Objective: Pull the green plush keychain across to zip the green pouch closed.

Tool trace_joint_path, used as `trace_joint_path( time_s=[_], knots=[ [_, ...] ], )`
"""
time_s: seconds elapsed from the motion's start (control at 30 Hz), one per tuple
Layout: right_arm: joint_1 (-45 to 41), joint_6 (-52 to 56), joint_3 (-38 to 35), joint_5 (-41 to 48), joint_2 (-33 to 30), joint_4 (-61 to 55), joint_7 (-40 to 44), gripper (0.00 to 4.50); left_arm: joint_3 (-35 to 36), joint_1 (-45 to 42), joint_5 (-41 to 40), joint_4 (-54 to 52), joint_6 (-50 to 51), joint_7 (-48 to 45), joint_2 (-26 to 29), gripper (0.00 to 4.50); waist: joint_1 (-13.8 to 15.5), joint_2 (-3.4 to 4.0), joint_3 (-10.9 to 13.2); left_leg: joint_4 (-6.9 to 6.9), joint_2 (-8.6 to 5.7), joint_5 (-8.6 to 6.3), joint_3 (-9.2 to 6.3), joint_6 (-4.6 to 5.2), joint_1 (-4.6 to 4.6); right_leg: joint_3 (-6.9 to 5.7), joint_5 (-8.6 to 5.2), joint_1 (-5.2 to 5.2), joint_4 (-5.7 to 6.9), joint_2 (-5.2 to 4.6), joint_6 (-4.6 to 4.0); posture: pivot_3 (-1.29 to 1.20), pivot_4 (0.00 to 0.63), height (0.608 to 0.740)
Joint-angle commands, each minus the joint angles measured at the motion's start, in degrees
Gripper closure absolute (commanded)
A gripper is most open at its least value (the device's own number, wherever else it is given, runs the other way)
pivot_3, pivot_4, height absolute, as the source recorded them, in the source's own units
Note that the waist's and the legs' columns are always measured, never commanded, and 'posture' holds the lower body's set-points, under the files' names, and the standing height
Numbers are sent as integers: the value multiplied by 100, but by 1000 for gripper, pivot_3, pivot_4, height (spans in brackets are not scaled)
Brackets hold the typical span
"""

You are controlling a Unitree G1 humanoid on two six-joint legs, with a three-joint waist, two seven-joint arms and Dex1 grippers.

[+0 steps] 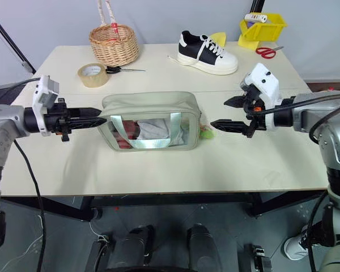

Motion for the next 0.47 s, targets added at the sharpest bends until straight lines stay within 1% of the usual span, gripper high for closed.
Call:
trace_joint_path(
  time_s=[0.03, 0.1, 0.17, 0.3, 0.47],
  knots=[
    [-116, -320, -68, 204, -263, -56, 476, 316, 132, -213, -158, -15, 179, -392, 304, 937, 0, 0, 1, 0, 0, 0, 0, 0, 0, 0, 0, 1, 0, 0, 0, 0, 150, 695],
    [-98, -447, -26, 192, -354, -31, 617, 316, 293, -203, -282, -4, 298, -682, 578, 33, -7, -1, 1, -2, 0, 0, 0, 0, 0, 0, 0, 0, 0, 0, 0, 0, 150, 695],
    [-64, -500, -32, 211, -402, -25, 661, 316, 446, -115, -342, 2, 310, -854, 823, 33, -16, -1, 2, -4, 2, 0, 0, 0, 1, 0, -1, -1, -3, 1, -1, 0, 150, 695],
    [234, -723, -190, 220, -481, -171, 699, 316, 791, 364, -424, -214, 244, -1154, 1287, 33, -1, 0, 2, -9, 10, 0, 0, 0, 3, 2, -2, -1, -6, -3, -2, 0, 150, 695],
    [699, -826, -376, 318, -521, -449, 621, 316, 1073, 684, -643, -547, 436, -1054, 1330, 33, 41, 0, 2, -5, 9, 0, -2, 0, 2, 0, -2, 6, -10, -10, -2, 0, 150, 695]
  ],
)
